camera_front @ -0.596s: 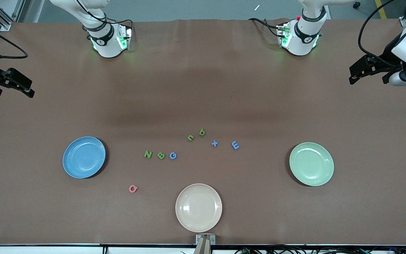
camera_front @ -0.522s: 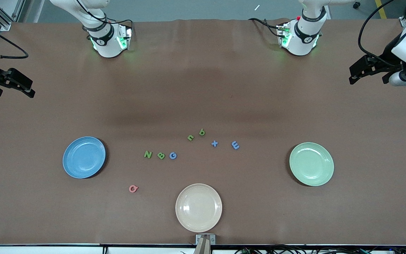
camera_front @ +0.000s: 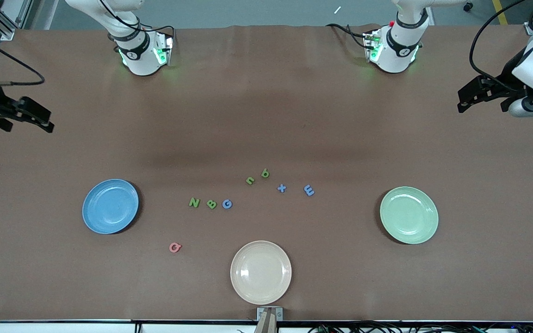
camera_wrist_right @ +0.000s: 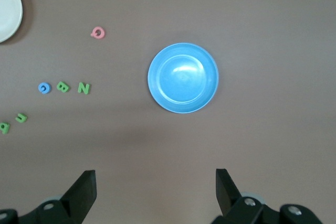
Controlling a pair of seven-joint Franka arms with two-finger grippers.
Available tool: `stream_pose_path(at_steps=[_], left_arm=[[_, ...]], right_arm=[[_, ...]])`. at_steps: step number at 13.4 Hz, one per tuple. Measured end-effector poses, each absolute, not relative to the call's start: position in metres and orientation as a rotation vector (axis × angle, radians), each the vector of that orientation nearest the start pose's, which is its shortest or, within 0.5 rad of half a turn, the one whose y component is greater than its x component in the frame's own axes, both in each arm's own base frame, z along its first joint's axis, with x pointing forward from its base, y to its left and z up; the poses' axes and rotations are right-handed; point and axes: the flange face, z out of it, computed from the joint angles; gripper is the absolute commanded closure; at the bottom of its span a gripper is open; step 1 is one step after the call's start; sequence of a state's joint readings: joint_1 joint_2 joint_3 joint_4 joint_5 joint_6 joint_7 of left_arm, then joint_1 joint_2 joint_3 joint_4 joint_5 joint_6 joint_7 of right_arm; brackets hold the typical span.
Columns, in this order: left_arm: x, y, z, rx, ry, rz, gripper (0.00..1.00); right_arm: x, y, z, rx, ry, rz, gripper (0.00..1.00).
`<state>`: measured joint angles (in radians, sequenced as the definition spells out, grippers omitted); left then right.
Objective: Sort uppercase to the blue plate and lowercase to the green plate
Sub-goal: 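Reach the right gripper to the N while the left gripper reaches the m, then grasp the N with the right gripper while the left gripper grasps the m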
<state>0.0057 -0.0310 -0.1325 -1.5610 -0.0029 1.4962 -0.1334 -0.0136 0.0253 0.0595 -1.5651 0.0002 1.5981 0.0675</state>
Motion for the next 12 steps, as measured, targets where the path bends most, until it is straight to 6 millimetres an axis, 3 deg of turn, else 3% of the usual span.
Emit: stream_pose_path(at_steps=[2, 3, 5, 7, 12], left_arm=[[0.545, -0.084, 0.617, -3.135, 0.006, 0.098, 0.00], [0.555, -0.097, 0.602, -3.138, 0.025, 0.102, 0.00], [0.576, -0.130, 0.561, -3.141, 0.091, 0.119, 0.00], [0.594, -0.165, 0.512, -3.130, 0.068, 0.153, 0.00], [0.615, -0.255, 0.398, -3.100, -0.208, 0.113, 0.02]], right_arm=[[0.585, 0.049, 0.578, -3.137, -0.028, 0.043, 0.00], [0.597, 0.062, 0.549, -3.135, -0.061, 0.091, 0.00], [0.622, 0.092, 0.468, -3.127, -0.131, 0.233, 0.00], [0.642, 0.132, 0.397, -3.116, -0.182, 0.241, 0.00], [0.666, 0.196, 0.314, -3.080, 0.003, 0.045, 0.00]])
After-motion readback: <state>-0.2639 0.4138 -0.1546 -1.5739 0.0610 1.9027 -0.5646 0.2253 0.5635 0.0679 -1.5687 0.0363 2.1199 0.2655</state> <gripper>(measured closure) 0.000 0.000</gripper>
